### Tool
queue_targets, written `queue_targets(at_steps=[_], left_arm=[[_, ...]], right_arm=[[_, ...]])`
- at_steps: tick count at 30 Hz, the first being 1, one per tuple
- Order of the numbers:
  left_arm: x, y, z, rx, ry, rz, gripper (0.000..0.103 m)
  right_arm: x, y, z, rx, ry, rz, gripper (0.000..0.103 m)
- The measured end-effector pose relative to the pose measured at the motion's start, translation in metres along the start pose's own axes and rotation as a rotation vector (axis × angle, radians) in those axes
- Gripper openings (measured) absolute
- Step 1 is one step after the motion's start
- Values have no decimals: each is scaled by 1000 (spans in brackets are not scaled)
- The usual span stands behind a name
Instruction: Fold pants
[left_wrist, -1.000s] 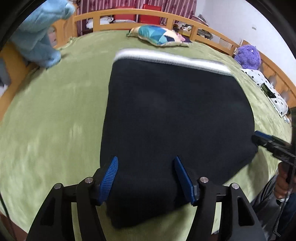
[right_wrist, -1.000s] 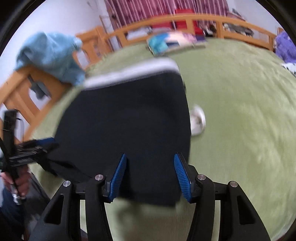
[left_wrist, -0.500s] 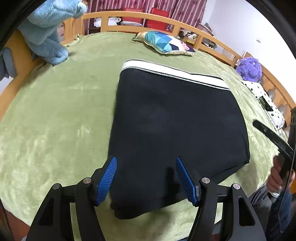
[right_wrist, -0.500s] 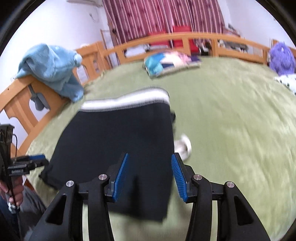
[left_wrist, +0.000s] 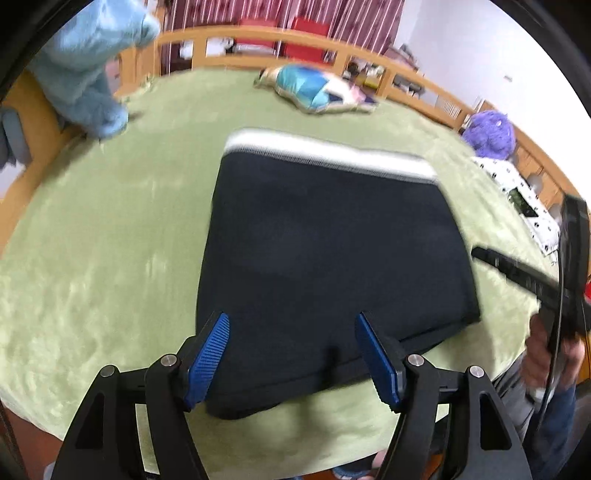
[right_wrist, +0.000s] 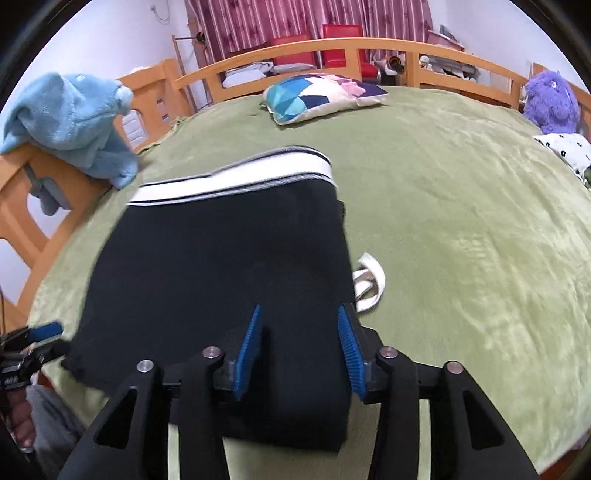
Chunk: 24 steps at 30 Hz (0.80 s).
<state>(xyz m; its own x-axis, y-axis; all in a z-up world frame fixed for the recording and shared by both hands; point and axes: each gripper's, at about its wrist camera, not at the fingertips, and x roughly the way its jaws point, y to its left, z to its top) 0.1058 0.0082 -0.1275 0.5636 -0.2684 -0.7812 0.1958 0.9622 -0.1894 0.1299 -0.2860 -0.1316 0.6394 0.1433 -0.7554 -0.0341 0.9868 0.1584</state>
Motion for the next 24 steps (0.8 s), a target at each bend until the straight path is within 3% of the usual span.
queue_targets(at_steps=[3, 5, 8, 13, 17, 24], left_arm=[[-32, -23, 19, 24, -63, -13, 70], [-58, -39, 30, 43, -107, -8, 74], [-87, -62, 38, 68, -149, 78, 79], [-122, -90, 19, 87, -227, 221, 87], [-135, -99, 5, 62, -220, 177, 89], [-153, -107, -9, 53, -244, 179, 89]], right_arm=[[-38, 10, 2, 17, -49, -9, 58], [-70, 19, 10, 30, -105, 2, 72], [-114, 30, 17, 41, -162, -15, 77], [-169, 43, 10, 28, -211, -116, 79], [-194, 48, -6, 24, -229, -123, 99], [-216, 46, -30, 6, -231, -168, 101]])
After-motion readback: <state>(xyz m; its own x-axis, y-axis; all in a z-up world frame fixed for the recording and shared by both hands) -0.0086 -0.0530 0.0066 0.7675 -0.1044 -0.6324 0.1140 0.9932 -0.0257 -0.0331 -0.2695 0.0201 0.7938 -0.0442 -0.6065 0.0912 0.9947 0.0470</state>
